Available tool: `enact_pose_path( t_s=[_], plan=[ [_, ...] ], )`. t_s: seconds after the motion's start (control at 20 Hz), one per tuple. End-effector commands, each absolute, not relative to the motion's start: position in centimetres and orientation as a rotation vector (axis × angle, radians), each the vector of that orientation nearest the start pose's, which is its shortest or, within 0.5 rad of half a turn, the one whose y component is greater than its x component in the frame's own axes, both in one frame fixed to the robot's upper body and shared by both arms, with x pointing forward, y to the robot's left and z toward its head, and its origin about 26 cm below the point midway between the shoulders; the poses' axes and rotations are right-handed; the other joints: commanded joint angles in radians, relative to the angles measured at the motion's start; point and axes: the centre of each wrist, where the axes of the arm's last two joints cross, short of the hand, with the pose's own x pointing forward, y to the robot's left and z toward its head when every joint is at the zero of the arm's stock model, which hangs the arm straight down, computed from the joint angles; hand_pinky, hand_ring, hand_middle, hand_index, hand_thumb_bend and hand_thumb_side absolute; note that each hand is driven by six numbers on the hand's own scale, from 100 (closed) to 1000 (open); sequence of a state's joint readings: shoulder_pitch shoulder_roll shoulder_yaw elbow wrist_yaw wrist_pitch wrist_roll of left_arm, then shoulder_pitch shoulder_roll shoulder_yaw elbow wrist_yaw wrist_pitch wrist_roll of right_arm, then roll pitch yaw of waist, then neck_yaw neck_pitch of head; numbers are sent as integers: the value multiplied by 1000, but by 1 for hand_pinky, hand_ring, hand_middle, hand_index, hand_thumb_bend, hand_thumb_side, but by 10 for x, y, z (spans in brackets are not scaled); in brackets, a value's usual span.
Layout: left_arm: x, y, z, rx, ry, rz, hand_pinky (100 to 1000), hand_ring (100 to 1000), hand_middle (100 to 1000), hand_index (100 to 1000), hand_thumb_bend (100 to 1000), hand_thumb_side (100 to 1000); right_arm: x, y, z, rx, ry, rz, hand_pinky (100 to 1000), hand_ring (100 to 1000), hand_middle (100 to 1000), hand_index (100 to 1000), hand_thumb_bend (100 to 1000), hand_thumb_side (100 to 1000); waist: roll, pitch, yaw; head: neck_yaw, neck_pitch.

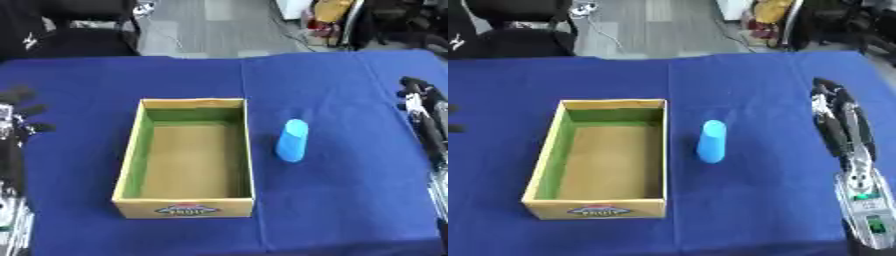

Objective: Pick up objects on the table and place them in the box.

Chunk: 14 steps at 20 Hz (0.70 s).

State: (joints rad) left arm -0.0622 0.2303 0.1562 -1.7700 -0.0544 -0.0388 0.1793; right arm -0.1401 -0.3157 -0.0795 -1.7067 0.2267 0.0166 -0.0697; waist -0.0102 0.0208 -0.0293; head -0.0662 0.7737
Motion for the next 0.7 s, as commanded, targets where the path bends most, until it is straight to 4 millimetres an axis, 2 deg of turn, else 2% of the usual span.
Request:
enact_pose_path(
  t_s=[0.05,0.2,0.3,0.35,0.4,0.45,0.55,0.7],
  plan=[
    [287,323,89,462,-1918,9,555,717,792,883,523,1000,309,-321,103,-565,-1844,353,756,809,829,861,100,806,0,-7,0,-5,-4],
    [287,323,89,463,-1918,10,555,718,792,882,524,1000,310,-320,105,-568,-1849,362,757,809,829,861,100,806,0,-7,0,-5,-4],
    [287,323,89,463,-1917,10,556,718,792,881,521,1000,311,-321,108,-581,-1851,396,761,813,835,868,100,775,0,-7,1,-4,-4],
    [287,323,89,463,-1917,10,555,718,792,881,522,1000,311,-321,108,-594,-1848,417,758,811,832,862,100,799,0,-7,1,-4,-4],
    [287,323,89,463,-1917,8,556,719,792,880,521,1000,311,-323,114,-644,-1845,520,769,820,847,882,154,715,-1,-7,1,-2,-4],
    [287,323,89,463,-1917,8,557,719,792,880,520,1000,310,-325,122,-727,-1826,668,765,815,845,885,197,690,-1,-7,1,0,-4],
    [287,323,89,462,-1916,7,556,719,792,879,521,1000,309,-321,134,-883,-1763,937,765,816,846,887,244,671,-1,-7,2,5,-4],
    [287,323,88,460,-1915,5,557,719,792,879,520,1000,307,-315,142,-991,-1696,1096,765,818,847,887,244,668,0,-8,2,10,-4]
  ],
)
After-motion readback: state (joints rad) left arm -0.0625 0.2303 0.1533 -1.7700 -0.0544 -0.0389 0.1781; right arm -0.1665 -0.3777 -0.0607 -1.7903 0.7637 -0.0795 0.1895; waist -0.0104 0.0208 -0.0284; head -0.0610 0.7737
